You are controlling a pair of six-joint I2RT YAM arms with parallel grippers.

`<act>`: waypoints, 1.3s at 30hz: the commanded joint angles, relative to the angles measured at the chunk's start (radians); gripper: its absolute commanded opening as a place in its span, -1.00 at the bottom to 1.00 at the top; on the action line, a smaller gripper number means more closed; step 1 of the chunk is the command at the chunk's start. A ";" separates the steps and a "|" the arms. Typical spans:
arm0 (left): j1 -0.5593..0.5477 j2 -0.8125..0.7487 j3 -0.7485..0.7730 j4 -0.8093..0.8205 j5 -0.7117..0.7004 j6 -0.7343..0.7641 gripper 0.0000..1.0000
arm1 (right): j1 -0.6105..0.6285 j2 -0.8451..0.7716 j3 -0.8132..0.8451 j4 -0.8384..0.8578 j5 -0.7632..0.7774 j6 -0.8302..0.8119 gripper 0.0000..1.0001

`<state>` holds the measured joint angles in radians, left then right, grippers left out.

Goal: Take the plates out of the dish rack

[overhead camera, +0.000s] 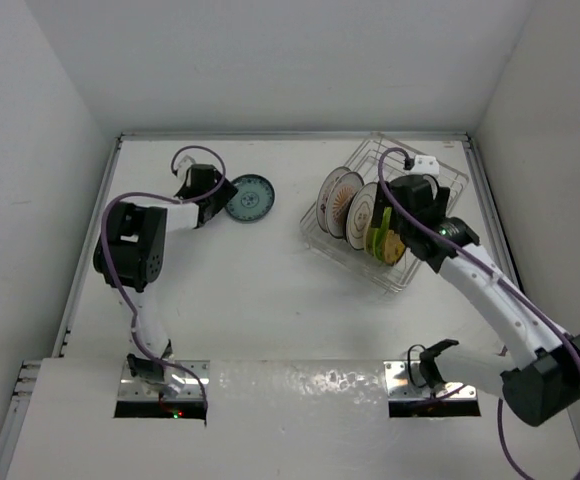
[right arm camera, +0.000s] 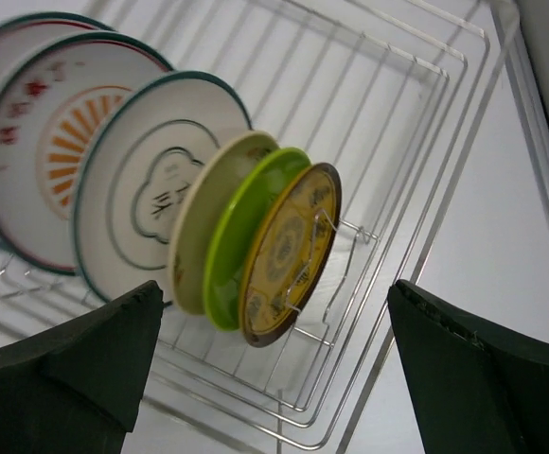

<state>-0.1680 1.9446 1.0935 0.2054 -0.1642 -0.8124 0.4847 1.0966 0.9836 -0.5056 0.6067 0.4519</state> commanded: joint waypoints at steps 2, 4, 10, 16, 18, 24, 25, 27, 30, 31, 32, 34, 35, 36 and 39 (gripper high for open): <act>0.007 -0.009 0.034 -0.079 -0.034 -0.021 0.51 | -0.127 0.104 0.064 -0.050 -0.152 0.128 0.98; 0.008 -0.029 0.029 -0.125 -0.064 -0.025 0.60 | -0.155 0.146 0.064 -0.034 -0.160 0.154 0.98; 0.002 -0.278 -0.092 -0.264 -0.115 -0.039 0.80 | -0.212 0.235 0.058 0.030 -0.128 0.258 0.68; -0.054 -0.663 -0.283 -0.258 -0.063 0.021 0.80 | -0.216 0.266 0.027 0.102 -0.110 0.280 0.14; -0.062 -0.772 -0.334 -0.274 -0.029 0.033 0.80 | -0.218 0.278 0.023 0.114 -0.117 0.283 0.06; -0.067 -0.987 -0.429 -0.330 0.008 0.054 0.80 | -0.219 0.309 -0.016 0.171 -0.133 0.326 -0.15; -0.067 -1.016 -0.434 -0.349 0.008 0.059 0.80 | -0.218 0.310 -0.025 0.176 -0.136 0.332 -0.15; -0.067 -1.035 -0.435 -0.374 0.009 0.078 0.80 | -0.218 0.319 -0.039 0.188 -0.140 0.350 -0.20; -0.067 -1.062 -0.437 -0.402 0.012 0.096 0.80 | -0.218 0.318 -0.071 0.208 -0.137 0.379 -0.37; -0.067 -1.075 -0.437 -0.411 0.011 0.099 0.80 | -0.219 0.313 -0.079 0.213 -0.131 0.387 -0.42; -0.065 -1.079 -0.438 -0.412 0.012 0.105 0.80 | -0.218 0.304 -0.086 0.219 -0.127 0.401 -0.42; -0.067 -1.092 -0.438 -0.416 0.017 0.111 0.81 | -0.219 0.293 -0.105 0.225 -0.113 0.415 -0.53; -0.065 -1.093 -0.438 -0.416 0.020 0.117 0.81 | -0.218 0.287 -0.108 0.223 -0.093 0.430 -0.57; -0.065 -1.095 -0.437 -0.416 0.025 0.120 0.81 | -0.218 0.270 -0.117 0.220 -0.084 0.438 -0.61; -0.067 -1.092 -0.431 -0.423 0.040 0.128 0.81 | -0.219 0.243 -0.128 0.217 -0.059 0.459 -0.69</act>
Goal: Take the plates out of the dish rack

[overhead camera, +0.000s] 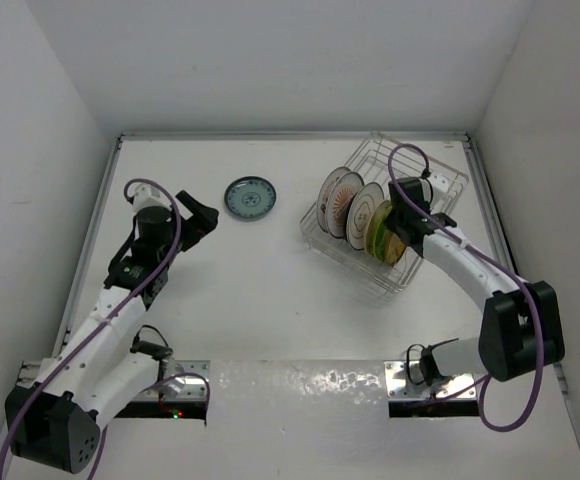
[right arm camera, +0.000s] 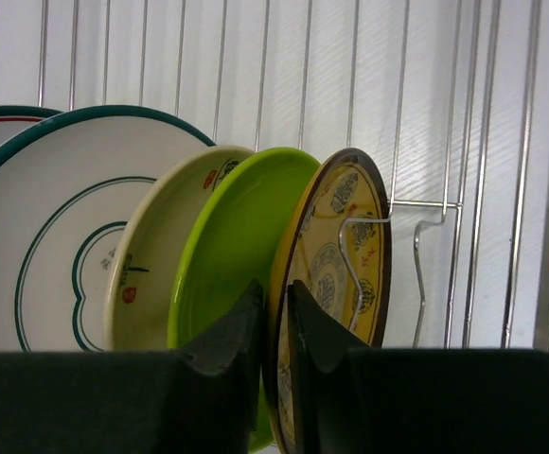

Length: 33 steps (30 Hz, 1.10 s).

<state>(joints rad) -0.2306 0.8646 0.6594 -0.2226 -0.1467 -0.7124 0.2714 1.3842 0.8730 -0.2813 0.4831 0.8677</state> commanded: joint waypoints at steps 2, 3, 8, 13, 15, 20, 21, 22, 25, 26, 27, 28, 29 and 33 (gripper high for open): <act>-0.004 -0.013 0.005 0.006 0.027 0.028 0.81 | -0.005 -0.059 -0.019 -0.012 0.080 0.059 -0.77; -0.004 -0.016 0.006 0.006 0.029 0.028 0.81 | -0.005 -0.065 -0.022 -0.013 0.083 0.063 -0.81; -0.004 -0.022 0.031 -0.011 0.033 0.030 0.81 | -0.005 -0.106 -0.013 -0.022 0.088 0.068 -0.90; -0.004 -0.061 0.087 -0.052 0.045 0.037 0.81 | -0.005 -0.164 0.027 -0.051 0.063 0.045 -0.97; -0.004 -0.087 0.114 -0.069 0.055 0.039 0.82 | -0.006 -0.200 0.055 -0.059 0.051 0.007 -1.00; -0.004 -0.122 0.170 -0.104 0.113 0.045 0.87 | -0.003 -0.267 0.154 -0.117 0.020 -0.143 -1.00; -0.003 -0.125 0.186 -0.107 0.140 0.045 0.87 | -0.004 -0.278 0.168 -0.122 0.006 -0.168 -1.00; -0.004 -0.128 0.192 -0.107 0.160 0.039 0.87 | -0.003 -0.287 0.184 -0.124 -0.047 -0.235 -1.00; -0.003 -0.136 0.206 -0.083 0.268 0.001 0.88 | 0.003 -0.298 0.266 -0.131 -0.199 -0.388 -1.00; -0.003 -0.136 0.206 -0.055 0.297 -0.015 0.88 | 0.017 -0.306 0.274 -0.121 -0.246 -0.436 -1.00; -0.003 -0.136 0.203 -0.038 0.361 -0.050 0.88 | 0.034 -0.310 0.284 -0.116 -0.276 -0.482 -1.00; -0.003 -0.133 0.201 -0.006 0.395 -0.070 0.88 | 0.095 -0.316 0.297 -0.107 -0.293 -0.592 -1.00; -0.003 -0.130 0.194 0.009 0.423 -0.088 0.88 | 0.138 -0.326 0.305 -0.107 -0.331 -0.652 -1.00; -0.003 -0.125 0.165 0.092 0.559 -0.189 0.89 | 0.394 -0.312 0.354 -0.194 -0.489 -0.967 -1.00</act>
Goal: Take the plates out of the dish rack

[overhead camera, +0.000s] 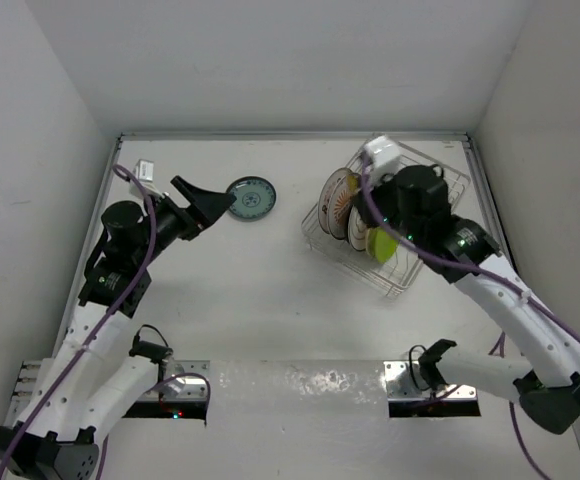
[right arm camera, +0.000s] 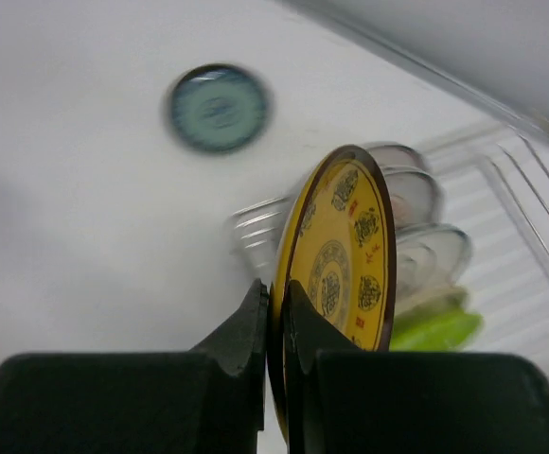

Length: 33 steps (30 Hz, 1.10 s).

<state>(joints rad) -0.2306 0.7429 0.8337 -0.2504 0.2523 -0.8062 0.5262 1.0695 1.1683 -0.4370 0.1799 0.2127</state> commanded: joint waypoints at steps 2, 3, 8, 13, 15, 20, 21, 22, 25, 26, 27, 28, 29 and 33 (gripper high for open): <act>-0.004 0.001 -0.033 0.149 0.191 -0.116 0.90 | 0.303 0.018 0.073 -0.140 -0.258 -0.494 -0.99; -0.004 0.001 -0.042 0.155 0.211 -0.126 0.90 | 0.358 0.047 0.074 -0.158 -0.225 -0.531 -0.99; -0.006 0.006 -0.094 0.128 0.208 -0.111 0.90 | 0.570 0.171 0.108 -0.171 -0.044 -0.634 -1.00; -0.006 0.029 -0.119 0.043 0.185 -0.034 0.88 | 0.733 0.243 0.076 -0.002 0.144 -0.720 -1.00; -0.006 0.036 -0.127 0.010 0.167 -0.002 0.86 | 0.767 0.251 0.048 0.081 0.187 -0.746 -1.00; -0.007 0.058 -0.168 0.032 0.172 0.019 0.69 | 0.804 0.265 -0.010 0.243 0.179 -0.760 -1.00; -0.006 0.061 -0.177 0.040 0.182 0.016 0.65 | 0.807 0.267 -0.018 0.263 0.181 -0.762 -1.00; -0.006 0.065 -0.180 0.052 0.206 0.012 0.51 | 0.808 0.276 -0.024 0.285 0.182 -0.760 -1.00; -0.006 0.070 -0.189 0.105 0.243 -0.007 -0.05 | 0.808 0.303 -0.058 0.389 0.187 -0.763 -1.00; -0.006 0.070 -0.189 0.109 0.248 -0.011 -0.32 | 0.810 0.313 -0.065 0.412 0.202 -0.766 -1.00; -0.007 0.067 -0.189 0.111 0.246 -0.017 -0.48 | 0.810 0.320 -0.076 0.431 0.237 -0.771 -1.00; -0.006 0.067 -0.188 0.117 0.245 -0.021 -0.72 | 0.808 0.334 -0.102 0.495 0.259 -0.780 -1.00; -0.006 0.065 -0.192 0.122 0.242 -0.027 -0.85 | 0.808 0.337 -0.114 0.523 0.277 -0.782 -1.00; -0.006 0.053 -0.206 0.143 0.152 -0.050 -1.00 | 0.808 0.323 -0.188 0.635 0.337 -0.750 -0.96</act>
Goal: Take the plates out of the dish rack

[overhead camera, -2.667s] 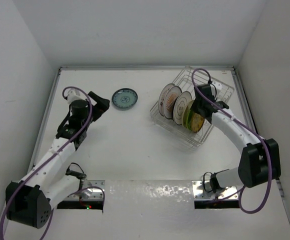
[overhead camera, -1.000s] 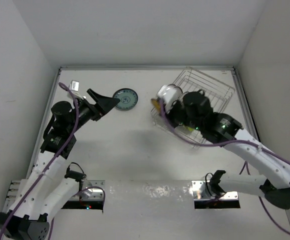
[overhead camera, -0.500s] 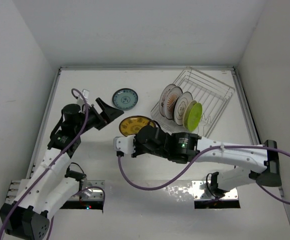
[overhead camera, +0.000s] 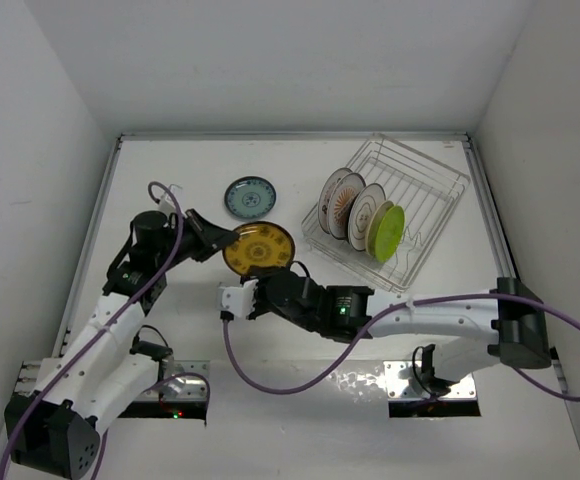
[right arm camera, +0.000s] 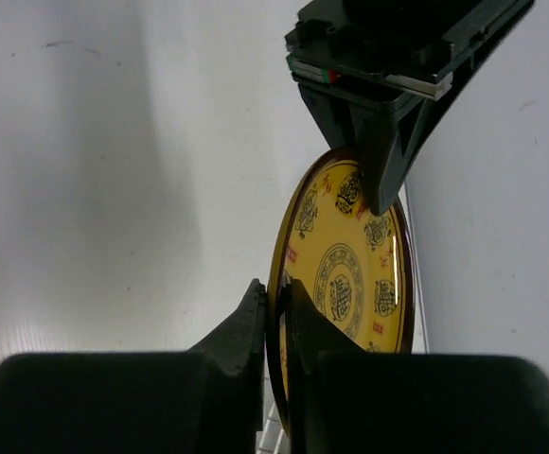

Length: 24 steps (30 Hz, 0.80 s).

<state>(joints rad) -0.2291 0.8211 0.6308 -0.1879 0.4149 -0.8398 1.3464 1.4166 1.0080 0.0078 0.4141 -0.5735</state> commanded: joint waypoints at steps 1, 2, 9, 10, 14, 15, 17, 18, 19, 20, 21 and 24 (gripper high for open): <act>-0.007 -0.027 -0.006 0.091 -0.039 -0.021 -1.00 | -0.010 -0.033 -0.057 0.216 0.120 0.049 -0.09; -0.007 -0.027 -0.016 0.097 -0.113 -0.025 -1.00 | -0.012 -0.062 -0.072 0.227 0.129 0.070 0.65; -0.004 0.197 0.044 0.162 -0.551 0.007 -1.00 | -0.018 -0.272 -0.146 0.190 0.408 0.474 0.98; 0.000 0.245 0.084 0.183 -0.577 0.013 -1.00 | -0.023 -0.295 -0.120 0.090 0.449 0.525 0.98; 0.008 0.459 0.190 0.303 -0.691 0.067 -1.00 | -0.024 -0.410 -0.097 -0.158 0.618 0.789 0.98; 0.014 0.545 0.216 0.336 -0.683 0.077 -1.00 | -0.024 -0.460 -0.114 -0.190 0.617 0.831 0.98; 0.017 0.624 0.297 0.343 -0.683 0.097 -0.95 | -0.024 -0.507 -0.124 -0.221 0.612 0.853 0.98; 0.019 0.688 0.322 0.356 -0.689 0.106 -0.88 | -0.024 -0.551 -0.124 -0.221 0.621 0.877 0.98; 0.020 0.717 0.354 0.367 -0.696 0.108 -0.85 | -0.026 -0.576 -0.124 -0.221 0.629 0.894 0.98; 0.022 0.745 0.368 0.380 -0.688 0.111 -0.81 | -0.027 -0.602 -0.124 -0.221 0.634 0.903 0.98; 0.028 0.807 0.401 0.396 -0.682 0.111 -0.81 | -0.027 -0.649 -0.203 -0.274 0.646 0.912 0.98; 0.031 0.936 0.489 0.398 -0.643 0.111 -0.81 | -0.029 -0.717 -0.242 -0.287 0.679 0.923 0.98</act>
<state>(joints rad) -0.2119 1.6783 1.0336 0.1143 -0.2356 -0.7441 1.3224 0.7418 0.8082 -0.2100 1.0248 0.2756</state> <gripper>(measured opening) 0.097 0.986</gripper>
